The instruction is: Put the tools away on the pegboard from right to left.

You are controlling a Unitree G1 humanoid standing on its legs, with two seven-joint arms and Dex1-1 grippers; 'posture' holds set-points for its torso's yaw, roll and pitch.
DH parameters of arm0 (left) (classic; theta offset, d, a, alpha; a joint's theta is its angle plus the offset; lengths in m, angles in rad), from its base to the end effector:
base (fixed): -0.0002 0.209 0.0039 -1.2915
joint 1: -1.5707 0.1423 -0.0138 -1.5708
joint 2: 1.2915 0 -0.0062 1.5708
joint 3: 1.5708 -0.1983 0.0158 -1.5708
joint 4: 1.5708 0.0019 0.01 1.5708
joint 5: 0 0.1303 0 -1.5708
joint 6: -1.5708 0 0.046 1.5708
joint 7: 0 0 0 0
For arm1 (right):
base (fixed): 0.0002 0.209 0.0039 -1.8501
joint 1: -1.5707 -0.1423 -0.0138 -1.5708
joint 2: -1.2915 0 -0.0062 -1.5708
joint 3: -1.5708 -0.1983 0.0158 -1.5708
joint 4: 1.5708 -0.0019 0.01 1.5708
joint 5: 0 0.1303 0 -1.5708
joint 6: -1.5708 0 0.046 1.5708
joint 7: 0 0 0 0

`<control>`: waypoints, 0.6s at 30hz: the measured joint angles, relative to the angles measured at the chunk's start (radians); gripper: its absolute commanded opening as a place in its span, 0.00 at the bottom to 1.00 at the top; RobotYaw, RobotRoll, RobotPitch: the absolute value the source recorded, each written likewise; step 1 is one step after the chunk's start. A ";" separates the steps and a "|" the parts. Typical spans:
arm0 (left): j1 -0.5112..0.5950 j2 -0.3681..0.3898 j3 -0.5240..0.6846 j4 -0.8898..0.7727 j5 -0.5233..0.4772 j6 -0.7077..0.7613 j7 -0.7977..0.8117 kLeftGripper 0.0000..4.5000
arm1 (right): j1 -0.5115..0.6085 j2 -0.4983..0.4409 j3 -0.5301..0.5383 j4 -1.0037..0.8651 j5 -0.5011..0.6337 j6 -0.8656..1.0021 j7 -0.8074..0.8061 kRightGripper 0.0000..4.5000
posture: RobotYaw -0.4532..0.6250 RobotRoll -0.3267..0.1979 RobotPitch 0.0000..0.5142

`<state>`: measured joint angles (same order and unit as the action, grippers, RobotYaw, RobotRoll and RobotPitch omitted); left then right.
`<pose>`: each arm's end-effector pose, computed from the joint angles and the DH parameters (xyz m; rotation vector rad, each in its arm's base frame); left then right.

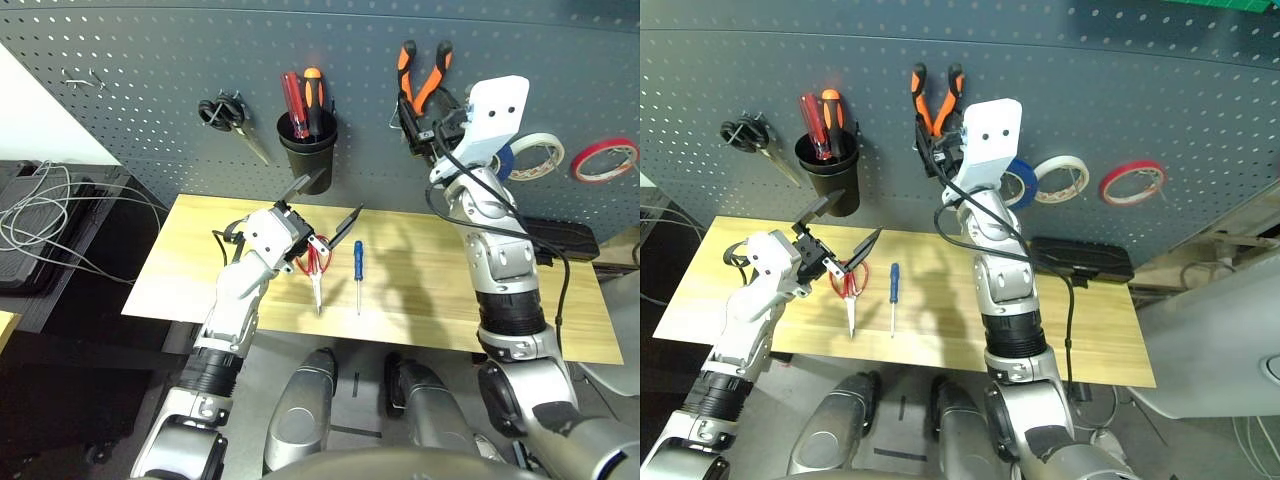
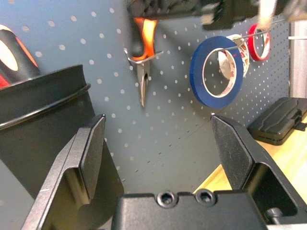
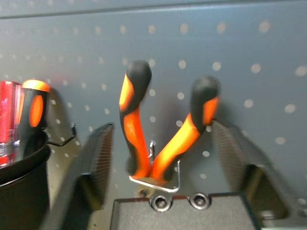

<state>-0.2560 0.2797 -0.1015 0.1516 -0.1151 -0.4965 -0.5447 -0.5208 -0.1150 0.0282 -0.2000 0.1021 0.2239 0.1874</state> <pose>0.2410 0.1762 0.0808 0.3079 -0.5253 -0.6903 0.2669 -0.1298 0.1695 -0.0737 -0.4710 0.3706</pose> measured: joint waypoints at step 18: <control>0.024 0.016 -0.066 0.032 0.067 0.148 -0.042 1.00 | 0.280 -0.127 0.036 -0.079 0.044 0.229 0.138 1.00 | 0.60 0.62 0.45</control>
<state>-0.2320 0.2962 -0.1676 0.1838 -0.0485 -0.3482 -0.5865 -0.2408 -0.2418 0.0645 -0.2785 0.1466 0.4526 0.3256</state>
